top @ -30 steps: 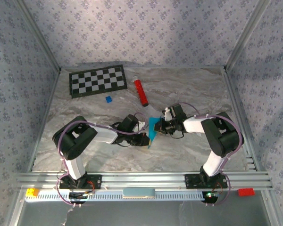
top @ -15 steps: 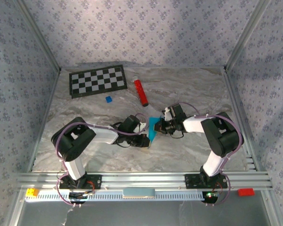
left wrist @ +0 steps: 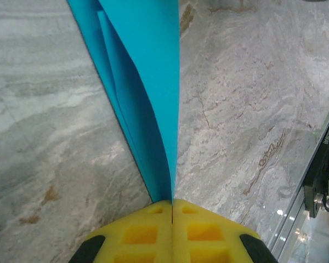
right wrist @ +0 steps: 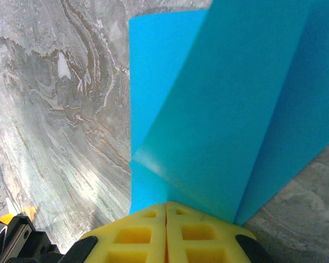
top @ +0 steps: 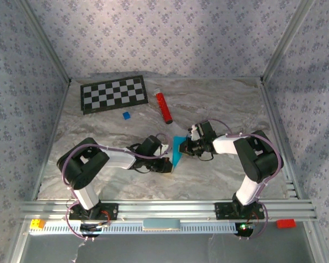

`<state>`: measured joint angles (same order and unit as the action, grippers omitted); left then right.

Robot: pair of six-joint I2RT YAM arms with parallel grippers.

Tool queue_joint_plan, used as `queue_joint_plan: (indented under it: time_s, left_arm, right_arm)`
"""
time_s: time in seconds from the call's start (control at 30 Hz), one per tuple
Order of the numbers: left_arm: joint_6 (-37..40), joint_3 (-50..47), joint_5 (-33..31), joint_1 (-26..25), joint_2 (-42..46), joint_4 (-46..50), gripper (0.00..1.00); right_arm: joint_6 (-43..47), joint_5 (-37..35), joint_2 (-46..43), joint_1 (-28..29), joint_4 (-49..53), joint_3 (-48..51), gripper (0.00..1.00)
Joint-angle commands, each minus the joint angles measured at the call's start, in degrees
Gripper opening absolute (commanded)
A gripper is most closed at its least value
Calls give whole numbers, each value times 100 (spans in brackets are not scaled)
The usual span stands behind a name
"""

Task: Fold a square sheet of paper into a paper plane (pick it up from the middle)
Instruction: Fold the wing for the fifth time at the center of the table.

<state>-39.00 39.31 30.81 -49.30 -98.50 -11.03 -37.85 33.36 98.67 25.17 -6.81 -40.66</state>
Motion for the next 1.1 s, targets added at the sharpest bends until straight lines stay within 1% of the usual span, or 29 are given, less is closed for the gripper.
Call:
queue_joint_plan:
  time_s: [0.0,0.07,0.27,0.4,0.5,0.63,0.77,1.07]
  left_arm:
    - [-8,-409,215,-133,67,1028,5]
    - [-34,-446,195,-133,197,1031,10]
    - [-132,-529,-82,-139,792,1094,14]
    - [-215,-429,-274,-94,1195,1104,14]
    - [-381,-187,-329,-39,1291,915,12]
    - [-576,352,-326,-10,1025,620,7]
    - [-704,850,-231,-21,541,480,4]
    - [-778,1309,-157,-67,-152,406,2]
  right_arm:
    - [137,-641,255,-8,664,102,9]
    - [138,-647,260,-9,668,100,9]
    - [137,-630,258,2,672,66,9]
    - [137,-634,241,-2,690,60,9]
    - [137,-645,214,3,690,71,9]
    - [137,-642,237,2,693,59,8]
    - [135,-644,241,14,684,69,8]
    - [129,-643,241,24,683,66,8]
